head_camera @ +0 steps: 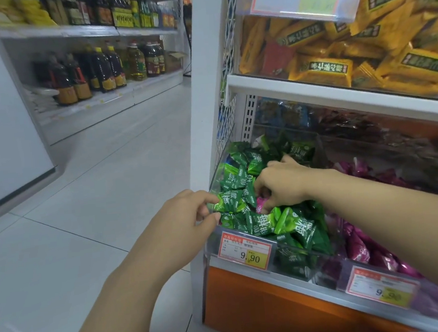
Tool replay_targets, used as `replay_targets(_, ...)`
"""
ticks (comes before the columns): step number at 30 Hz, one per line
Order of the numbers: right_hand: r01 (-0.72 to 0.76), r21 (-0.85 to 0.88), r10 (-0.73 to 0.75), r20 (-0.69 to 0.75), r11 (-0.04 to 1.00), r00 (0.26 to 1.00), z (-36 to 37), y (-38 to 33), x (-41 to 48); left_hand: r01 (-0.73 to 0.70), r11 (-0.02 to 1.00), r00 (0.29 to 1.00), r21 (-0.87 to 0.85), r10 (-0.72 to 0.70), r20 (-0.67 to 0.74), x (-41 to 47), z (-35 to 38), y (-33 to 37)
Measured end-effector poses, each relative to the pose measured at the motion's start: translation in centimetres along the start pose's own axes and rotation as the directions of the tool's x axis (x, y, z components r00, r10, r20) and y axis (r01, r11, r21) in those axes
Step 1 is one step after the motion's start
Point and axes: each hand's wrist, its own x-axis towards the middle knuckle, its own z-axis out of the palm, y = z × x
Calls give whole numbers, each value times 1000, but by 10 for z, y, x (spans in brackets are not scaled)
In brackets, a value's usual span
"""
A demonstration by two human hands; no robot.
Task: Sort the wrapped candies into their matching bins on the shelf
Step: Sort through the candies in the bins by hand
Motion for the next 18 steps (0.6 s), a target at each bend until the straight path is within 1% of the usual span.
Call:
replay_targets(3,8,162,3,-65,987,998,1,5,-5,-6,1000,1000,2,6,-3,0,1,-1)
replay_targets(4,27,186,-8,-102,982,995,2,7,-9,-10,1000,1000,3,10,-4,0,1,-1)
replay_targets(6,58,182,-22,-194,982,981,2,11,-20,-17,1000,1000,7,17,-4,1,1,-2)
replay_targets(8,78,195,-8,-334,978,943,4,15,-33,-21,1000,1000,12,21,-2,1,1,-2)
replay_targets(10,127,315,52,-503,940,863,3,16,-50,-19,1000,1000,5,19,-5,1,1,-3)
replay_targets(12,161,469,185,-608,869,772,5,18,-69,-14,1000,1000,-3,14,-7,1,2,-3)
replay_targets(15,152,605,400,-673,781,622,17,28,-97,-9,1000,1000,-15,8,-8,2,2,-3)
replay_targets(16,131,632,455,-672,764,585,23,34,-105,-9,1000,1000,-18,9,-10,2,2,-3)
replay_targets(18,62,667,535,-647,743,543,35,47,-116,-7,1000,1000,-21,7,-19,1,2,-4)
